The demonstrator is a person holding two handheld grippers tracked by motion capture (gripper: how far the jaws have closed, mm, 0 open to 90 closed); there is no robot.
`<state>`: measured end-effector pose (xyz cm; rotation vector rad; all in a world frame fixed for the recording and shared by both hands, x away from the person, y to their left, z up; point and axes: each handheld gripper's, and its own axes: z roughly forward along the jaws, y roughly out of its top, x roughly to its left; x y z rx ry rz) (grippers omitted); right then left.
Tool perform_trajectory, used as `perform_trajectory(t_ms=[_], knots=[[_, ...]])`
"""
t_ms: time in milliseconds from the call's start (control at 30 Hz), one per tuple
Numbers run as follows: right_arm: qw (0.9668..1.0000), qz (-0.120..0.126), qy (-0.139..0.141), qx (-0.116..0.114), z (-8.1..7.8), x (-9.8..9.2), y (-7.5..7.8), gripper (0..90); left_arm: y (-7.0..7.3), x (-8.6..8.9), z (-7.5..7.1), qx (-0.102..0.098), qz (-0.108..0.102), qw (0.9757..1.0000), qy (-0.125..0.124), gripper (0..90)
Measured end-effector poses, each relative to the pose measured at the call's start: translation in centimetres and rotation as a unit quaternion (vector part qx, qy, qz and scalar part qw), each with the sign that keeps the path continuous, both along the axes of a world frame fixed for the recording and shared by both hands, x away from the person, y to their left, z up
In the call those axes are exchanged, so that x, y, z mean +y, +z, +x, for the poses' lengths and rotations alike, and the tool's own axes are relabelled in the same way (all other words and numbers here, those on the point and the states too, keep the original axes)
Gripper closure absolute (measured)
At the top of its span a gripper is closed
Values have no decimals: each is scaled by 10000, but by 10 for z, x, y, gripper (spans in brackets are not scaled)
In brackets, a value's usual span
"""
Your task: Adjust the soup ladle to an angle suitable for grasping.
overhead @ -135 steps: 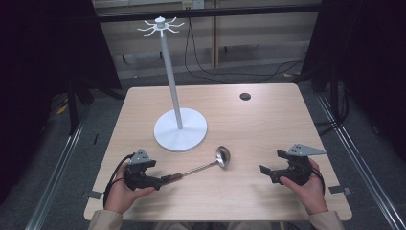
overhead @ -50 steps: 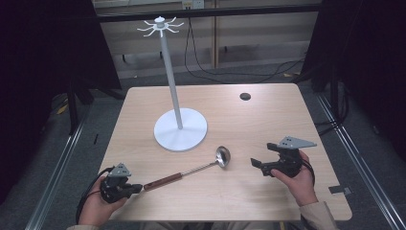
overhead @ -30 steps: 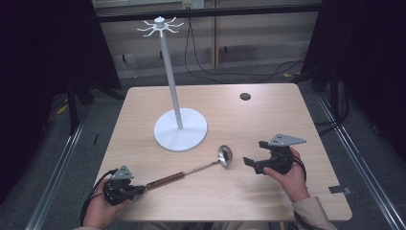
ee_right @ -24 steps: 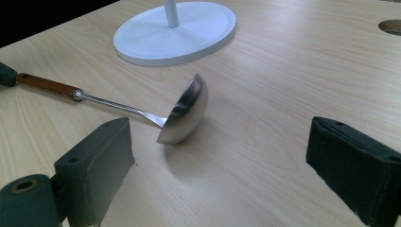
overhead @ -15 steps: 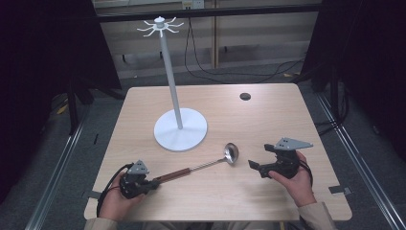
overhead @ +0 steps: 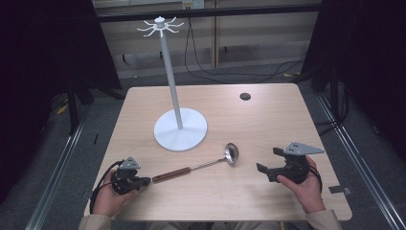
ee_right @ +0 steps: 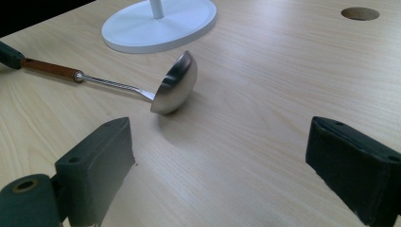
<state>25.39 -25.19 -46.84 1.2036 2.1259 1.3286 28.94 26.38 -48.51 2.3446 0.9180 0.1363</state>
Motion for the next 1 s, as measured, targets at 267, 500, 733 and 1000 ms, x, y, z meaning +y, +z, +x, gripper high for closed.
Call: perform_trajectory(t_ms=[267, 500, 733, 1000], knots=[[10000, -8, 8, 25, 0, 2, -1, 79, -2, -5, 4, -2, -108, 9999, 55, 900], [10000, -64, 33, 9, -3, 4, -1, 82, -1, -15, 6, -16, -32, 10000, -33, 899], [10000, -79, 15, 29, -5, 1, -2, 83, 2, -6, 1, 137, 12, 9999, -22, 900], [9998, -78, 199, -46, 7, 17, 2, 83, 1, -4, -11, 267, -103, 9996, -48, 900]])
